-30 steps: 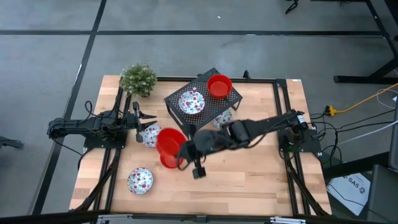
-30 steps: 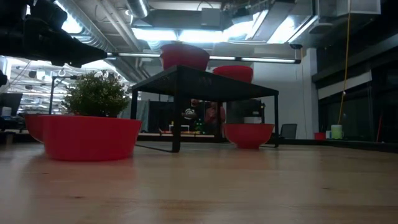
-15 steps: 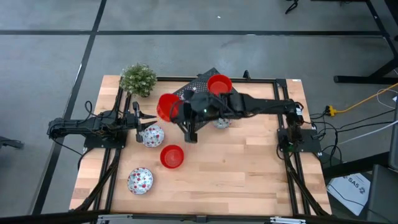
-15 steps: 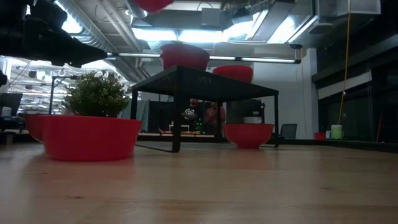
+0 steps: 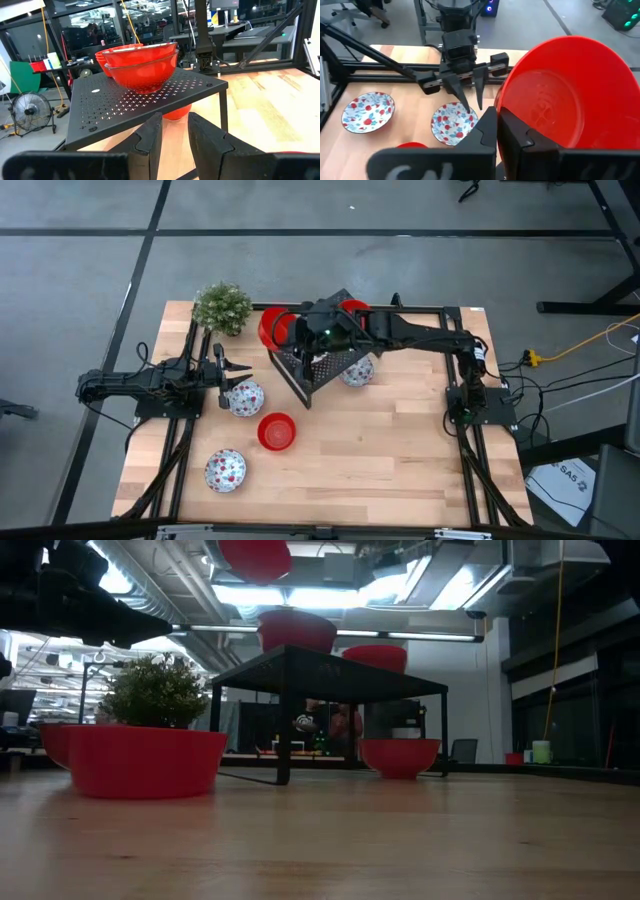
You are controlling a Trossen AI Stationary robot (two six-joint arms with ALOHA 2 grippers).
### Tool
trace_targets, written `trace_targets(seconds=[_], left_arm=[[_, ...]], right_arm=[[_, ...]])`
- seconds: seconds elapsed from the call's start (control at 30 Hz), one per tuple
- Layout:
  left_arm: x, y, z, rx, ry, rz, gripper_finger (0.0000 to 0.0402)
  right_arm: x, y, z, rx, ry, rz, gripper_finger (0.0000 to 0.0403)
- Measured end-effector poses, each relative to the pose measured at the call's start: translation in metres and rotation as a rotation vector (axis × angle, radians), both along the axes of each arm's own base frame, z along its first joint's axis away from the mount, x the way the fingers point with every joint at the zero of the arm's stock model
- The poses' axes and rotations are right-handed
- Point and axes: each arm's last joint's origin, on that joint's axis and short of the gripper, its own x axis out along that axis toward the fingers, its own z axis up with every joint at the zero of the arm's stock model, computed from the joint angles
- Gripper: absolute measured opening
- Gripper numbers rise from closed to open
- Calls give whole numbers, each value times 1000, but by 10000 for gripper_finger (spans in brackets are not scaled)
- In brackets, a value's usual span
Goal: Pick & Place Mini bowls
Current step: Stack the red bowl on the red bowl on the shelf
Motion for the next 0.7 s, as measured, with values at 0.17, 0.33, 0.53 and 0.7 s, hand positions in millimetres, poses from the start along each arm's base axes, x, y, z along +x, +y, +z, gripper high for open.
trace_targets(seconds=[0.17,0.33,0.53,0.7], left_arm=[[0,0,0,0,0,0,88],[0,0,0,0,0,0,88],[0,0,0,0,0,0,88],[0,0,0,0,0,0,88]], right_arm=[[-1,-12,0,7,1,-8,8],[-3,-34,0,-17,5,-53,9],[-10,-61,-3,-17,58,-132,9],[-25,-77,-1,-75,167,-276,9]])
